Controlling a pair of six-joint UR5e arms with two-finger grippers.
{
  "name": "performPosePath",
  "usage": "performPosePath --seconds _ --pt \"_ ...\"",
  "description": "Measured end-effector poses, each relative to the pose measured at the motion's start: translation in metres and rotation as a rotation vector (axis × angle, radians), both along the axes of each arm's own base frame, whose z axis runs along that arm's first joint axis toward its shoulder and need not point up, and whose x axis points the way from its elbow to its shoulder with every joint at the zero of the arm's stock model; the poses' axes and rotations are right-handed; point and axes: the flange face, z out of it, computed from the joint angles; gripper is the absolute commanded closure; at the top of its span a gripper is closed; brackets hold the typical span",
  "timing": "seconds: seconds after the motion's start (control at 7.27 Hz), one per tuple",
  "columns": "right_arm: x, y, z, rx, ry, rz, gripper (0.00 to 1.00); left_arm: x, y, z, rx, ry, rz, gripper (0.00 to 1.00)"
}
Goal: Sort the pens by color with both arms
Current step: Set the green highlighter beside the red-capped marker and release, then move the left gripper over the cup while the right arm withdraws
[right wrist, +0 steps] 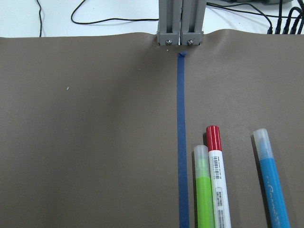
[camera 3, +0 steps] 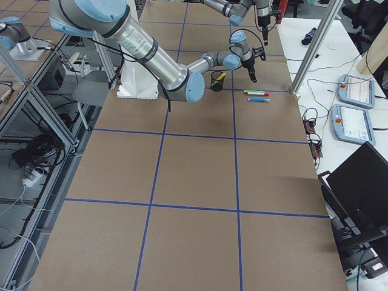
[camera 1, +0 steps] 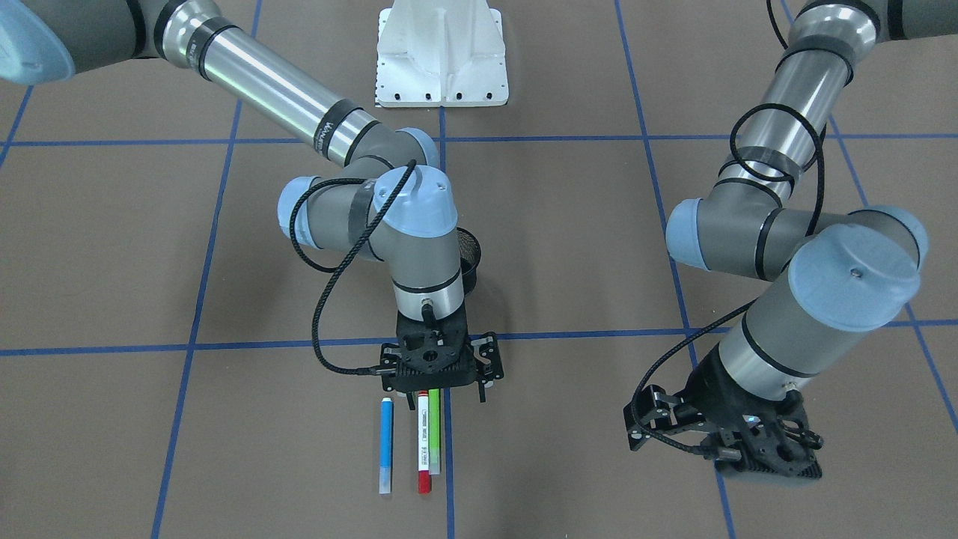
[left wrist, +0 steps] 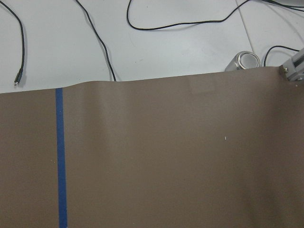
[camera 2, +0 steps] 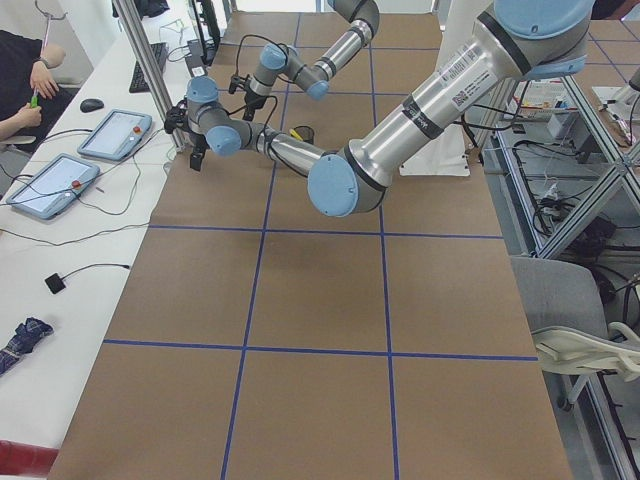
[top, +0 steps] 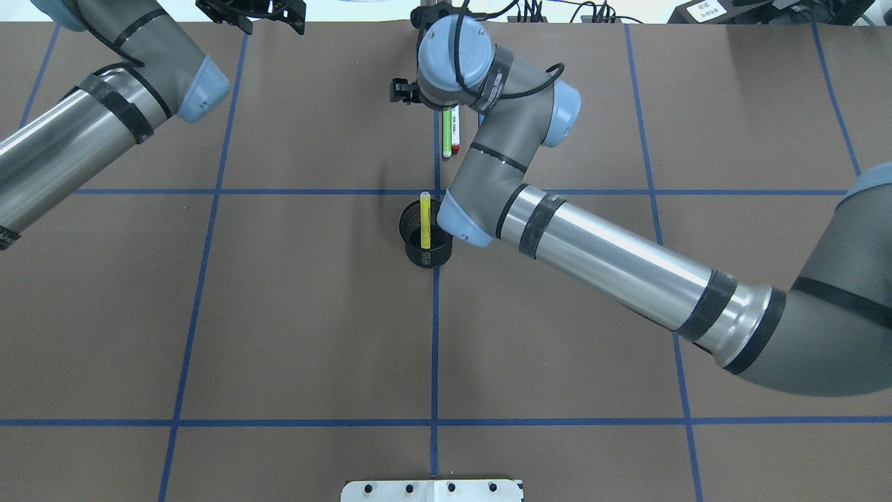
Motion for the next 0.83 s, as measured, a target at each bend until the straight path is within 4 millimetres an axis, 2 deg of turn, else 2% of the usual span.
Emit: performPosePath --seconds 0.14,0.28,0.55,0.69,0.83 --pt "0.039 -0.02 0.001 -0.034 -0.011 -0.041 0.0 0.006 0.013 -0.021 -0.053 0.024 0.046 0.01" --pt "0.073 -0.035 0.004 -0.072 -0.026 -0.072 0.0 0.017 0.03 -0.05 -0.114 0.023 0.089 0.01" --pt "0.128 -0.05 0.02 -0.157 -0.054 -0.106 0.0 0.068 0.076 -0.132 -0.257 -0.042 0.175 0.01" --pt "0.145 -0.054 0.026 -0.21 -0.063 -0.123 0.0 0.1 0.101 -0.156 -0.315 -0.074 0.214 0.01" --pt "0.155 -0.055 0.033 -0.253 -0.065 -0.137 0.0 0.131 0.12 -0.165 -0.358 -0.097 0.246 0.01"
